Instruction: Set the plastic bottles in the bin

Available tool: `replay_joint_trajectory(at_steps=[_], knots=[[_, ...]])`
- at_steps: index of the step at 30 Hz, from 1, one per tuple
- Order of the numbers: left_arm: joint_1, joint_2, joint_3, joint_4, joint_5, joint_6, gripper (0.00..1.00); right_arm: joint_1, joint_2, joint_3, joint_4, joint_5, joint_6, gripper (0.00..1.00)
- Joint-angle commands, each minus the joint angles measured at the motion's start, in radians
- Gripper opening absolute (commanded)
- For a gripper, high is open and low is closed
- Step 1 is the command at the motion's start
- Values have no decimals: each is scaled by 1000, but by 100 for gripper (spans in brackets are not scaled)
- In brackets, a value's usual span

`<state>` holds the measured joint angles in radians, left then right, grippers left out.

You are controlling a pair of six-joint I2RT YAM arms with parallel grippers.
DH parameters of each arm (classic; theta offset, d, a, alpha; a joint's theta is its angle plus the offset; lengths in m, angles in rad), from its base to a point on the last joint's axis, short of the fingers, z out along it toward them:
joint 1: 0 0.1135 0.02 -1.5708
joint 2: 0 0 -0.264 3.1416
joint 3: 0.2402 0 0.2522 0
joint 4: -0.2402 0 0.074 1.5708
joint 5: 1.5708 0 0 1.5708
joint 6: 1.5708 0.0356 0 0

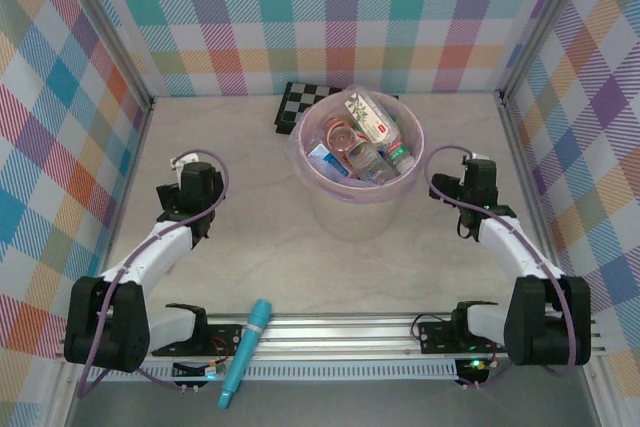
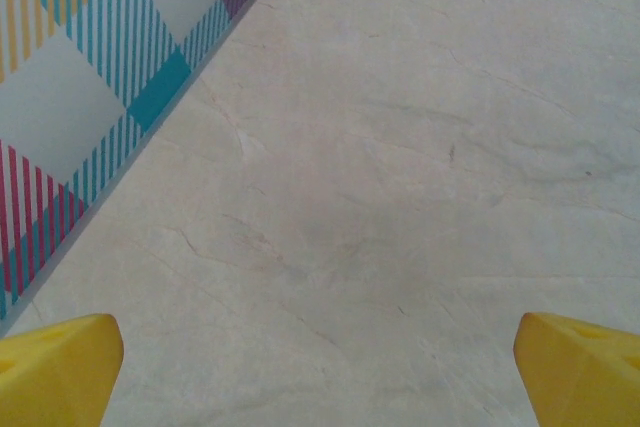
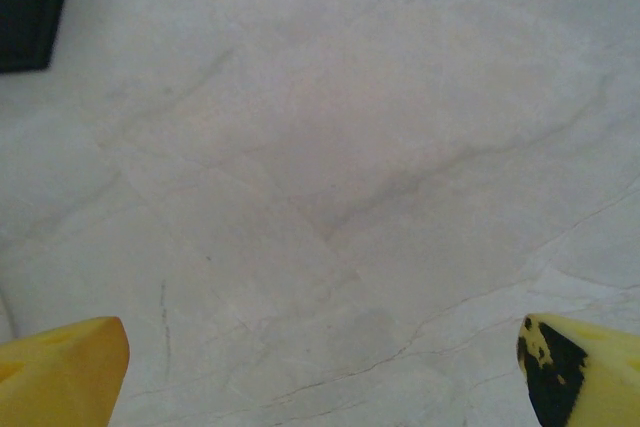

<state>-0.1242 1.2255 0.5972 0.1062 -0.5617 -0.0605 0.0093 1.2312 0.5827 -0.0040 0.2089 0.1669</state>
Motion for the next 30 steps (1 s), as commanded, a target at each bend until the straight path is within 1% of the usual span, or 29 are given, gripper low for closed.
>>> replay_joint_trajectory(at_steps=[1, 5, 6, 8, 10, 13, 14, 15, 16, 18, 21, 25, 27, 28, 29, 30], knots=[[19, 48, -32, 207, 6, 31, 100, -4, 31, -43, 192, 9, -25, 99], [28, 127, -56, 315, 38, 28, 100, -4, 76, -92, 340, 19, -6, 100], [27, 147, -46, 311, 49, 24, 100, -5, 97, -104, 384, 25, -7, 99], [28, 175, -51, 323, 64, 10, 100, -4, 120, -87, 389, 30, -20, 99], [27, 195, -97, 422, 77, -9, 100, -3, 139, -99, 464, 34, -42, 99], [27, 241, -159, 589, 70, -38, 100, -4, 164, -102, 533, 36, -64, 99], [28, 256, -161, 610, 74, -36, 100, -3, 171, -104, 553, 35, -65, 99], [28, 271, -155, 617, 75, -32, 100, -3, 178, -104, 565, 33, -58, 99], [28, 271, -141, 587, 87, -30, 100, -4, 192, -119, 613, 24, -56, 99], [28, 280, -131, 582, 102, -22, 100, 4, 231, -146, 724, 18, -62, 99], [28, 284, -130, 586, 128, -10, 100, 32, 245, -149, 742, 0, -107, 99], [28, 293, -140, 615, 190, 15, 100, 35, 264, -177, 806, -53, -135, 99], [28, 307, -134, 621, 232, 35, 97, 40, 327, -204, 943, -32, -139, 100], [28, 308, -135, 625, 237, 35, 97, 41, 292, -192, 848, -27, -122, 99], [28, 305, -145, 637, 242, 34, 97, 41, 307, -206, 904, -20, -129, 99], [28, 305, -157, 659, 250, 38, 96, 41, 314, -207, 920, -18, -127, 99]])
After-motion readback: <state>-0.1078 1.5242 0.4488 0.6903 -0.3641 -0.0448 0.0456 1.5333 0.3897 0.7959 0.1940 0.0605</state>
